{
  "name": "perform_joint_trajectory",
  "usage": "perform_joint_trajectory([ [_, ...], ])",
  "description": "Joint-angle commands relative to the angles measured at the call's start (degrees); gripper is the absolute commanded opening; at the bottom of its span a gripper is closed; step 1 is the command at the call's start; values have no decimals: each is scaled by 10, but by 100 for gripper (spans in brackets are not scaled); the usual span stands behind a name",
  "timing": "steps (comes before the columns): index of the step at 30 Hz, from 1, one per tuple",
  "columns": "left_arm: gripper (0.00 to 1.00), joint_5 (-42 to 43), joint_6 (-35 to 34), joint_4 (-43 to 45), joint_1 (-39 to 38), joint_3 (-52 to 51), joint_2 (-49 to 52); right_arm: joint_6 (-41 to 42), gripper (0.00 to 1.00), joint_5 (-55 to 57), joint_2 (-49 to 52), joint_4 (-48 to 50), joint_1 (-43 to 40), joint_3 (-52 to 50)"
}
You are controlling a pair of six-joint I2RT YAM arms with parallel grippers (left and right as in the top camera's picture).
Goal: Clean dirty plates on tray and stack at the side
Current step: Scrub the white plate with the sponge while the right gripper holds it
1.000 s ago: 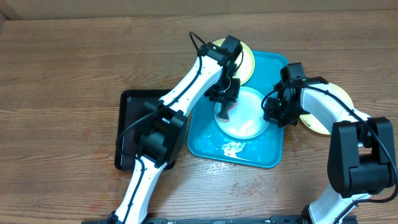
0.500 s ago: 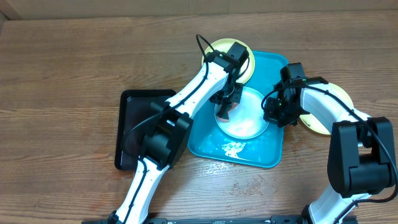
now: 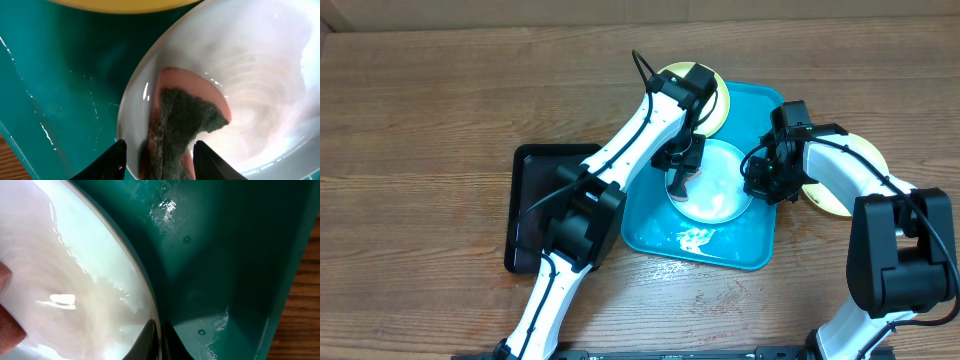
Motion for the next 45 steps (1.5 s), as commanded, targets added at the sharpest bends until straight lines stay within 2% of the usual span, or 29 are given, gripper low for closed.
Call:
perform_joint_trajectory([
  [1,43,5,6,4,0,8,5,-1,4,45,12,-5,-1,-19],
  [7,35,2,5,37,-17,-37,6,-1,4,45,12,-5,-1,-19],
  [9,21,-12,-5,54,-20,-57,6,-1,4,45,12,-5,-1,-19],
  [12,4,-17,-11,70,-20,-72,7,-1,4,45,12,-5,-1,-19],
  [17,4,-19,-12,87,-13,-69,6,-1,4,44,12,-5,-1,-19],
  [21,4,-5,-29,135,-1,-66,6,-1,4,44,12,-5,-1,-19],
  [27,4,161,-30,217,-6,-66,26,-1,4,44,12,-5,-1,-19],
  [37,4,351,-50,255,-42,-66,51,-1,4,44,12,-5,-1,-19],
  [43,4,355,-52,229,-46,-67,51,-1,4,45,12,-7,-1,-19],
  [45,4,324,-52,199,-41,-67,51,-1,4,45,12,-7,-1,-19],
])
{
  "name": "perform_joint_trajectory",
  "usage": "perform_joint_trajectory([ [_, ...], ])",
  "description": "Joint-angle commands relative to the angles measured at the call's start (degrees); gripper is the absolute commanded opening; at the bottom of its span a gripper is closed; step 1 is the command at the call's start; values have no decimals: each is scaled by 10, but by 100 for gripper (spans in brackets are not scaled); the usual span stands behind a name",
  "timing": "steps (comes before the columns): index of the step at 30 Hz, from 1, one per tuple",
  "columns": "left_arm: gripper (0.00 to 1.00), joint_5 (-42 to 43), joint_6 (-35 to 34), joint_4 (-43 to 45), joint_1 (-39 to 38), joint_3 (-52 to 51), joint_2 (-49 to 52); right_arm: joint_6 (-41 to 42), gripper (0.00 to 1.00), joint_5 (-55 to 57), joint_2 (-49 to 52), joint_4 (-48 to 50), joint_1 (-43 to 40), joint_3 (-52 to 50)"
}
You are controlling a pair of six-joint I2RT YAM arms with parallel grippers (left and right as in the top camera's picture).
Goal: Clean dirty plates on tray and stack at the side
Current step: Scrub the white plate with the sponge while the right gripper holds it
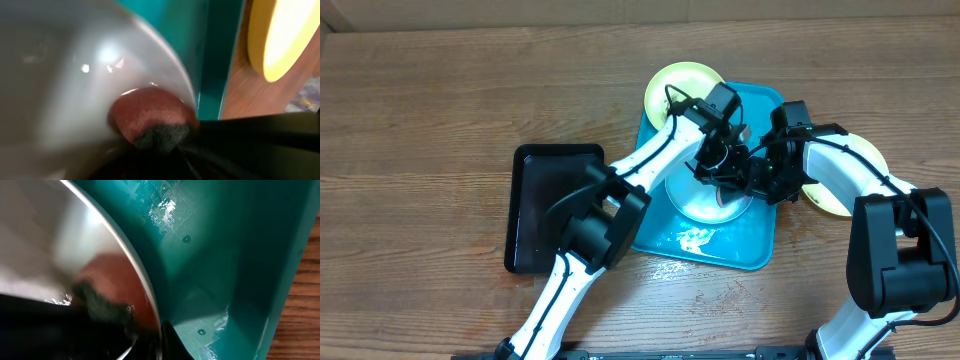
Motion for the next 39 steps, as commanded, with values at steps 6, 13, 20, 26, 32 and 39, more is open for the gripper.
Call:
perform_joint_trajectory([
  [6,4,-93,-4,-135,19,-4,12,-2,4,44,12,-6,-2,-19],
  [13,4,-306,-15,-198,48,5,9,-1,4,44,12,-6,-2,-19],
  [20,4,-497,9,-206,51,68,8,-2,4,44,12,-5,-2,-19],
  [26,4,-553,16,-180,45,110,8,-2,4,44,12,-5,-2,-19],
  [32,4,-397,16,-122,34,83,8,-2,4,44,12,-5,-2,-19],
  [39,4,-195,15,-26,2,23,8,-2,4,44,12,-5,-2,-19],
])
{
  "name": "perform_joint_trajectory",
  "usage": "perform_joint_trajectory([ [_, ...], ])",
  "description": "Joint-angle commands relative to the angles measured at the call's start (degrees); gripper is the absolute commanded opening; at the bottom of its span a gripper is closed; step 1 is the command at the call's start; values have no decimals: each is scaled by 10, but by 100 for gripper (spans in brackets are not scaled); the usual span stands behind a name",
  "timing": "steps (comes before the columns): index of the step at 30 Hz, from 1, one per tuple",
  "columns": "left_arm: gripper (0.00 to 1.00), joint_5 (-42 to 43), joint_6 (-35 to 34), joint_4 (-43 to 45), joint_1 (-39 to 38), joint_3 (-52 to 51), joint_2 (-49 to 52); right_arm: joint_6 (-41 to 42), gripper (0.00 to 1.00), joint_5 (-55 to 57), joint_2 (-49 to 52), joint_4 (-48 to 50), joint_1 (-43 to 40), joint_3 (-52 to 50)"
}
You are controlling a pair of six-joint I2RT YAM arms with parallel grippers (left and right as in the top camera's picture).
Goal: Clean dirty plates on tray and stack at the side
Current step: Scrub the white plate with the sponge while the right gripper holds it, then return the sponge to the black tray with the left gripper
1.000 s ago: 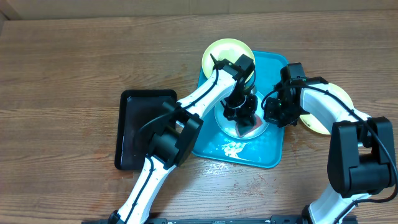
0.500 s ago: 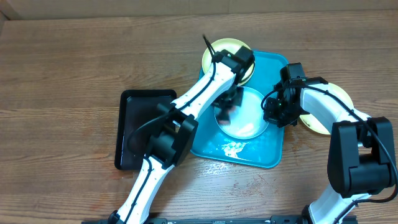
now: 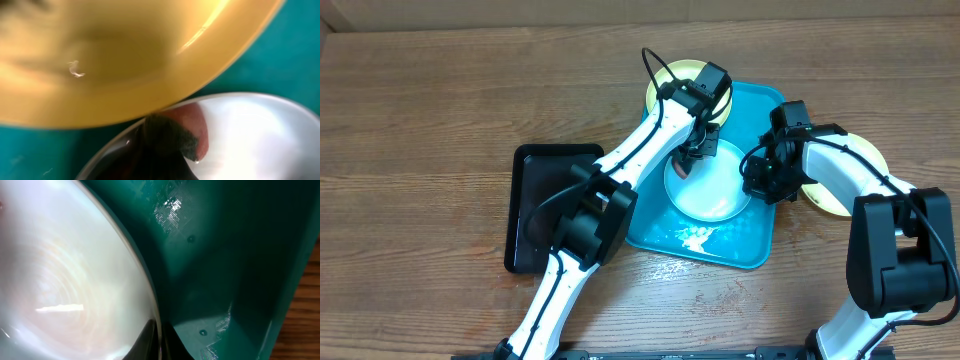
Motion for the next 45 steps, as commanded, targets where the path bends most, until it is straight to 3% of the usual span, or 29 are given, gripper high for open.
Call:
perform_joint_trajectory([
  [1,4,139,10,45,-28,-44,16,-5,4,48,12,-9,-3,-19],
  [11,4,287,12,58,-59,-60,16,-5,4,48,12,-12,-3,-19],
  [17,4,284,12,28,-58,-60,16,-5,4,48,12,-12,-3,-19],
  [22,4,205,-4,-59,-46,-60,16,-5,4,48,12,-14,-3,-19],
  [30,4,-149,-71,-164,-10,-60,13,-5,4,48,12,-14,-3,-19],
  [32,4,-198,-71,-176,-1,-56,12,-5,4,48,12,-14,-3,-19],
  [37,4,-183,-75,-220,24,-4,-4,-5,4,48,12,-13,-3,-19],
  [45,4,-70,-31,-223,31,53,-111,-5,4,48,12,-14,-3,-19],
])
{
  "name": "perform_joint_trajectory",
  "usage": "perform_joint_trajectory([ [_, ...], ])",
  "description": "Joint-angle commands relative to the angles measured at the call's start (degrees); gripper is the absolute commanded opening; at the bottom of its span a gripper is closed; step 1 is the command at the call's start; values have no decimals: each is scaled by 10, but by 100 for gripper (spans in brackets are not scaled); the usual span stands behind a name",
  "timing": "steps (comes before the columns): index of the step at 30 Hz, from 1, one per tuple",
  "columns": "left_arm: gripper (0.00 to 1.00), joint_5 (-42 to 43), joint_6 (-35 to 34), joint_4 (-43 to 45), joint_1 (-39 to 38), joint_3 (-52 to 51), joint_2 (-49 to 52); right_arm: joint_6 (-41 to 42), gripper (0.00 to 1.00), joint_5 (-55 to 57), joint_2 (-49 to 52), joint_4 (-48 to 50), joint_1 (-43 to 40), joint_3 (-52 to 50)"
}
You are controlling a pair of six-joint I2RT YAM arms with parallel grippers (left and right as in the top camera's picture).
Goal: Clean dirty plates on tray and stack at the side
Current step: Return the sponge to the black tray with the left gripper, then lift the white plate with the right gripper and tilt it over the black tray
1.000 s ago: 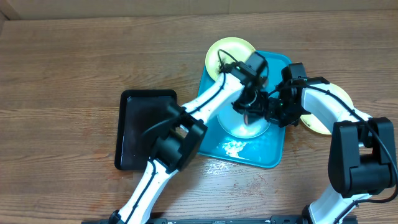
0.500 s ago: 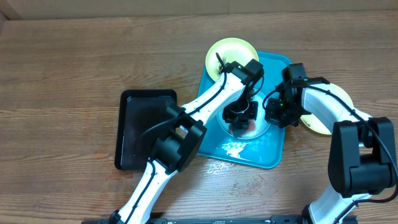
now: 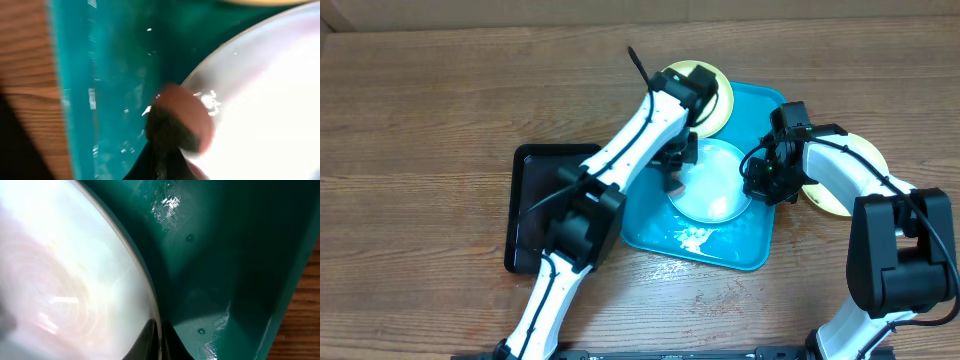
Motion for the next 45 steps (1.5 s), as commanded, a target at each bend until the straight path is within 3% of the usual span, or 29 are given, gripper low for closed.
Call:
perform_joint_trajectory([
  [1,4,0,29,-6,14,28,-92,-7,4,50,12,-4,-2,-18],
  [9,4,-9,41,-75,77,28,-202,-7,4,50,12,-4,-2,-18],
  [17,4,-116,41,-155,186,-21,-215,-7,4,50,12,-5,-2,-18],
  [29,4,-8,38,48,230,-298,-215,-7,4,50,12,-8,-2,-18],
  [30,10,-7,33,54,230,-304,-215,-7,4,50,12,-9,-2,-18],
  [32,46,-7,28,53,231,-303,-215,-7,4,50,12,-9,-2,-18],
  [33,58,-7,28,50,232,-301,-219,-7,4,50,12,-9,-2,-18],
  [40,62,-7,26,46,253,-285,-305,-12,4,50,6,-51,-1,11],
  [45,77,5,26,42,287,-267,-418,-11,4,83,-38,-111,18,82],
])
